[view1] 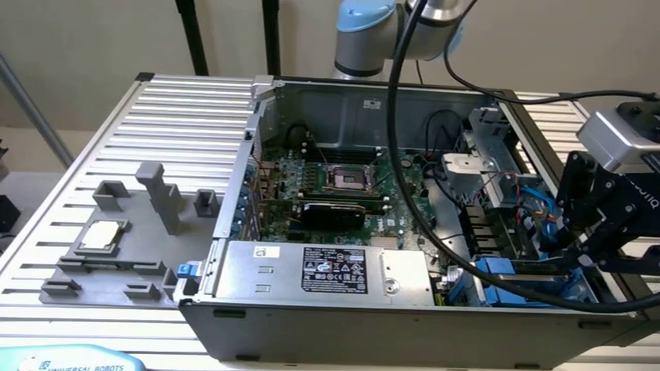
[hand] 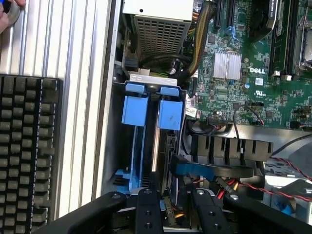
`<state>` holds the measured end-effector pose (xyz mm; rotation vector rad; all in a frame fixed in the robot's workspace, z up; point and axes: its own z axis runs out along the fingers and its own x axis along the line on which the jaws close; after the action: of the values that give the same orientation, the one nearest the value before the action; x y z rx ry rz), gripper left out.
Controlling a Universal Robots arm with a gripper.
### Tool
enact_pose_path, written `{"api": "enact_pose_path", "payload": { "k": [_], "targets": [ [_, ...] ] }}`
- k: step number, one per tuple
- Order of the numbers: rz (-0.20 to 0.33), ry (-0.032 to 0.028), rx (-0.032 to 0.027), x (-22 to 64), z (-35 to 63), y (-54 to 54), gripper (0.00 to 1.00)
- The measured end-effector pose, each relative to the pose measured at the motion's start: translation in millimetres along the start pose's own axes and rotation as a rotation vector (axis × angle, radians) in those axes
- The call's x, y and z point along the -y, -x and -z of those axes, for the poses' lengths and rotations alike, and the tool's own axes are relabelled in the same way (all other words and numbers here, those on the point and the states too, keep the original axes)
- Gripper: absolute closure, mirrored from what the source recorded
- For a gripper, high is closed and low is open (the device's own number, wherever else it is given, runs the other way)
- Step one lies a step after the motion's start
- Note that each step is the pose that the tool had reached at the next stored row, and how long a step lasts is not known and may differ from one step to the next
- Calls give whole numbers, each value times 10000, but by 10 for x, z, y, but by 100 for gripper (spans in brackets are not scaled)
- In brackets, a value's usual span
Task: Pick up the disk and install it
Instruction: 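Insert the first disk wire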
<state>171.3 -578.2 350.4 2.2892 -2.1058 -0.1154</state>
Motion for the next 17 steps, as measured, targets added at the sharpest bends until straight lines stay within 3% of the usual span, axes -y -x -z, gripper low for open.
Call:
{"api": "enact_pose_path", "payload": {
  "k": [3, 9, 17],
  "targets": [
    [302, 8, 31, 10, 1, -1, 69],
    [665, 2, 206, 50, 5, -4, 69],
    [888, 13, 208, 92, 7, -19, 69]
  ]
}}
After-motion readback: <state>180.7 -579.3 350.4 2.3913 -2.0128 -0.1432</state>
